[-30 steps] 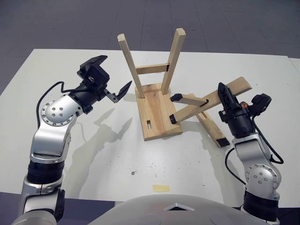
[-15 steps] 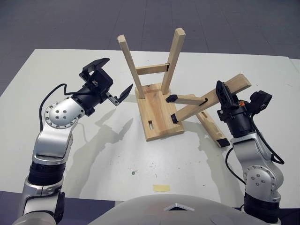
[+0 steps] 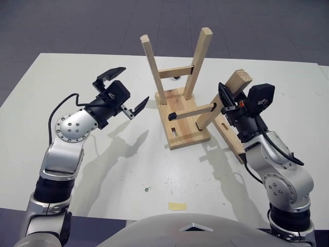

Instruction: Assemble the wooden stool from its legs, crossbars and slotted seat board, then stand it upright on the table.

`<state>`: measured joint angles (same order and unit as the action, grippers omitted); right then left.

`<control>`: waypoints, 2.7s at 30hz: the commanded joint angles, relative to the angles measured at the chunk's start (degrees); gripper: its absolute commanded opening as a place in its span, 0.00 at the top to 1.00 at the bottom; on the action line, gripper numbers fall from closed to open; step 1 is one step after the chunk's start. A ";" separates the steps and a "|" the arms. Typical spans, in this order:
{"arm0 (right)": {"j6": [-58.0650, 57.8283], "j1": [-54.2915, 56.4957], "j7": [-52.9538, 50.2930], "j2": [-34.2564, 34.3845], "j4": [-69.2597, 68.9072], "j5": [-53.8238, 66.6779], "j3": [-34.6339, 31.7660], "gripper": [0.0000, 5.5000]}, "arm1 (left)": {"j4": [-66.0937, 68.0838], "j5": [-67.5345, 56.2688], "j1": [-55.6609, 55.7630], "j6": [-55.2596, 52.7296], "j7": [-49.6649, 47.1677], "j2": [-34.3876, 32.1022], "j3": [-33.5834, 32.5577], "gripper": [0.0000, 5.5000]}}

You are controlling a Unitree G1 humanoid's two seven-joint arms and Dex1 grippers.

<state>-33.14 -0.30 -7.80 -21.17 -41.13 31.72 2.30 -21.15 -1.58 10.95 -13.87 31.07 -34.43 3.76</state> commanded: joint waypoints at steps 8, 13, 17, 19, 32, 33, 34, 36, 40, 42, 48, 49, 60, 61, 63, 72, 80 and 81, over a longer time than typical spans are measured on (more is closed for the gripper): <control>4.25 -13.17 1.70 8.56 19.73 -6.10 1.49 0.81 | 1.24 2.20 1.27 1.55 0.20 0.23 1.43 0.02; 6.42 -12.15 4.68 7.84 19.68 -9.95 4.31 0.81 | 2.13 2.92 1.73 2.41 0.68 -0.13 1.67 0.02; 7.38 -7.76 5.59 9.14 18.11 -11.36 4.85 0.81 | 2.34 3.43 1.88 2.72 0.47 0.36 2.30 0.02; 7.83 -6.20 5.90 10.12 17.35 -10.83 4.67 0.81 | 2.54 3.77 1.92 3.15 0.43 0.31 2.57 0.02; 10.16 2.49 10.13 12.45 11.60 -8.65 1.66 0.65 | 3.81 3.83 2.44 4.13 1.46 0.34 2.27 0.02; 9.49 3.61 9.94 12.50 10.72 -8.38 1.07 0.63 | 3.96 3.87 2.55 4.22 1.52 0.33 2.26 0.02; 8.55 5.14 9.53 12.33 9.68 -8.41 0.48 0.59 | 4.17 3.94 2.61 4.36 1.56 0.32 2.26 0.02; 6.29 8.92 8.30 12.58 7.26 -7.30 -1.14 0.54 | 4.43 3.96 2.72 4.49 1.64 0.32 2.24 0.02; 0.86 18.93 5.35 12.57 3.65 -3.45 -5.70 0.44 | 4.86 4.03 2.93 4.70 1.54 0.49 2.23 0.02; -1.85 25.10 4.08 11.15 3.40 -1.63 -8.69 0.38 | 4.97 4.12 3.20 4.68 1.43 0.73 2.43 0.02; -7.63 44.10 0.47 8.06 5.39 5.29 -16.46 0.22 | 4.95 4.48 3.05 4.98 1.40 0.98 2.61 0.02; -8.22 45.43 -0.32 8.46 5.62 6.41 -17.09 0.18 | 4.97 4.52 3.10 5.00 1.44 1.03 2.66 0.02; -12.66 17.28 6.31 14.21 13.89 9.40 -9.18 0.02 | 5.15 4.61 2.89 4.15 1.42 2.06 2.35 0.02; -11.83 18.61 7.01 14.45 13.57 10.77 -10.14 0.02 | 4.96 4.33 2.83 3.98 1.52 2.30 2.46 0.02; -9.80 21.01 8.02 13.86 13.60 11.85 -11.98 0.02 | 4.67 4.03 3.03 3.48 1.47 2.74 2.57 0.02; 1.46 29.34 4.87 15.68 9.47 21.60 -23.06 0.02 | 4.72 4.31 2.41 3.76 1.05 2.16 1.49 0.02; -2.38 10.06 5.87 5.16 12.89 25.82 -33.64 0.02 | 5.55 -0.89 5.11 -3.81 -6.13 5.09 -9.20 0.02; -4.59 5.25 8.11 3.37 12.82 24.84 -31.97 0.02 | 6.01 -0.93 5.76 -4.82 -7.61 5.54 -10.32 0.02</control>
<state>-32.76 15.33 -3.66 -14.45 -29.30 57.87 -31.81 -16.28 -1.70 14.28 -15.51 26.58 -29.90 -3.24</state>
